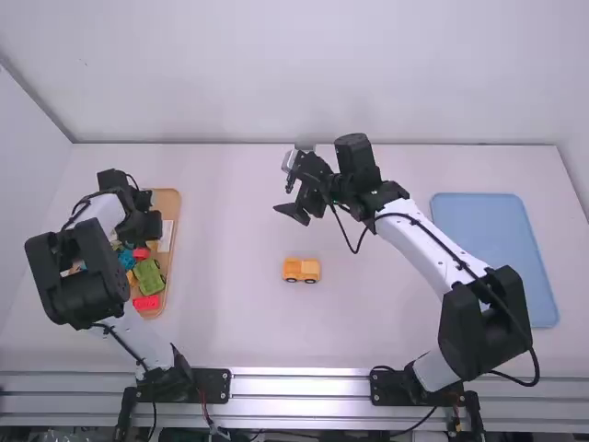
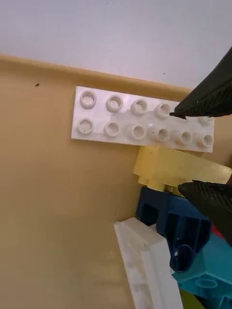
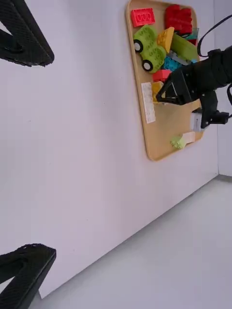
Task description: Assemble lego blocks to make yellow taxi
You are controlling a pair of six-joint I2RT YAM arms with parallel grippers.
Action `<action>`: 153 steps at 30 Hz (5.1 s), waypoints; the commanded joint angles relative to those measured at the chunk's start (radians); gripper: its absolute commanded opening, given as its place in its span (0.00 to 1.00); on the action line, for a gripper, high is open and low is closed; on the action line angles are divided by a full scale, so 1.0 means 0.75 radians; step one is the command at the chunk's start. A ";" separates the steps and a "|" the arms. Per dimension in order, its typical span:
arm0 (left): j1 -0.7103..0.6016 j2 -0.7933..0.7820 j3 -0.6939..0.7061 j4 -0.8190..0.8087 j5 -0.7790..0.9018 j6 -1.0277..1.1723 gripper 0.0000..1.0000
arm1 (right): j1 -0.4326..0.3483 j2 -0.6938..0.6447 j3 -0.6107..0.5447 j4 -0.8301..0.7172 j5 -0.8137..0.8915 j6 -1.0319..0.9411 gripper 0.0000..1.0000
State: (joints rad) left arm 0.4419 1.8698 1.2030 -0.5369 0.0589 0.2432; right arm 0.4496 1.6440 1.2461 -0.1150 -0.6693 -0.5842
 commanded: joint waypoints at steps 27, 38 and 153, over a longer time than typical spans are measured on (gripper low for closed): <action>-0.005 -0.004 -0.061 0.031 -0.170 -0.095 0.38 | 0.005 0.008 0.042 -0.008 0.086 0.006 0.98; -0.004 -0.004 -0.063 0.040 -0.077 -0.016 0.37 | 0.004 0.008 0.042 -0.020 0.086 0.001 0.98; -0.003 -0.004 -0.226 0.344 0.039 -0.006 0.48 | 0.002 0.008 0.041 -0.068 0.092 0.001 0.99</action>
State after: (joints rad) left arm 0.4480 1.8698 1.0481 -0.2600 0.0139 0.2333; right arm 0.4488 1.6440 1.2461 -0.1673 -0.5983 -0.5858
